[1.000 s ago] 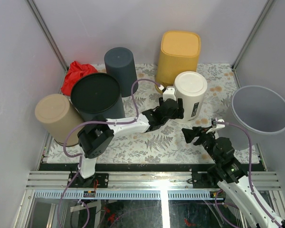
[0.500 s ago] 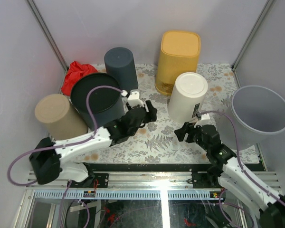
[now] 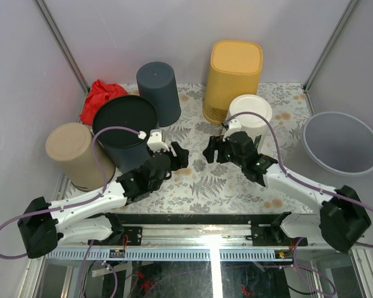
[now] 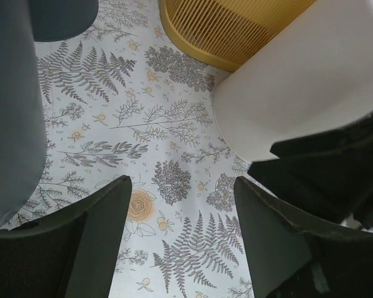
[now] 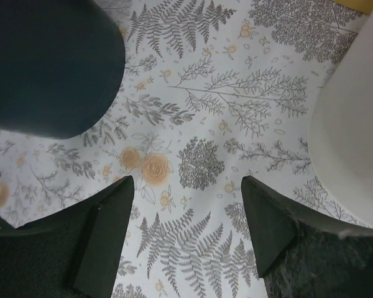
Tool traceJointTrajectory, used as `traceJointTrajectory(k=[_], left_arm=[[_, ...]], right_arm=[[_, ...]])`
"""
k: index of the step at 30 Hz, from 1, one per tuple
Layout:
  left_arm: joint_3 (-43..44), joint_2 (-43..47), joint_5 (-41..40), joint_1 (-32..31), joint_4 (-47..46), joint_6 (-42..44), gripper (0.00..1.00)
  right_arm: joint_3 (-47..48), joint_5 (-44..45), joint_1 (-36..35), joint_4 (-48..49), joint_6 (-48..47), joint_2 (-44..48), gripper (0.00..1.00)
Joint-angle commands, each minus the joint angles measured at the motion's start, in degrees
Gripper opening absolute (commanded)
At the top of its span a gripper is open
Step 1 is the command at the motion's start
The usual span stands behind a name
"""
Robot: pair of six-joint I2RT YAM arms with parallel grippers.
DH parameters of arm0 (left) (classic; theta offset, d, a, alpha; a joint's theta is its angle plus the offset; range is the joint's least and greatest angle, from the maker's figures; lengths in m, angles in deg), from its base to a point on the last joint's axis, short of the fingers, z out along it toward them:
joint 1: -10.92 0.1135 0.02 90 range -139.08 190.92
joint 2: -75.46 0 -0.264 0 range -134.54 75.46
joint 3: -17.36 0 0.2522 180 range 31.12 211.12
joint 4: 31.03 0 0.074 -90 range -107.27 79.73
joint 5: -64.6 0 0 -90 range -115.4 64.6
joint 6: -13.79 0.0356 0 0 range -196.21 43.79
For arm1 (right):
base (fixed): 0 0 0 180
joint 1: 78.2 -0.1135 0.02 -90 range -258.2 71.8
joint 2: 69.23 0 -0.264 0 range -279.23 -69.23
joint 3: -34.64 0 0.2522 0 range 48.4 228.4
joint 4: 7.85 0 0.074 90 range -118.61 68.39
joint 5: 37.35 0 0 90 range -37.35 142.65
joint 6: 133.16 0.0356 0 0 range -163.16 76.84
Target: Turn the large container upside down
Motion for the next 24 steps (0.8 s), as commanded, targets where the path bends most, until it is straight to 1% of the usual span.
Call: traceJointTrajectory(k=[1,4,13,17,20,24], left_arm=[[-3.54,2.63,-1.17,1.03,-6.55,0.62,0.67],[-3.02,2.44,0.49,1.65,-5.52,0.32,0.67],[-4.42,4.33,-0.15,1.78,-5.91,0.48,0.67],[-4.51,4.33,0.11,1.86,-5.94,0.25,0.67],[-4.56,4.44,0.17,1.77,-5.84,0.20,0.67],[-4.94,4.84,0.43,1.80,-6.35,0.06,0.67]], right_arm=[[7.82,6.86,-1.78,-1.49,-3.50,-6.00,0.77],[12.15,11.89,-1.97,-4.83,-4.57,-10.39,0.77],[17.41,24.13,-1.46,-6.77,-9.12,-16.63,0.79],[17.77,24.79,2.69,-7.19,-8.26,-16.86,0.79],[16.86,22.28,7.01,-6.05,-7.85,-16.64,0.79],[18.20,20.69,11.34,-5.63,-10.12,-18.33,0.79]])
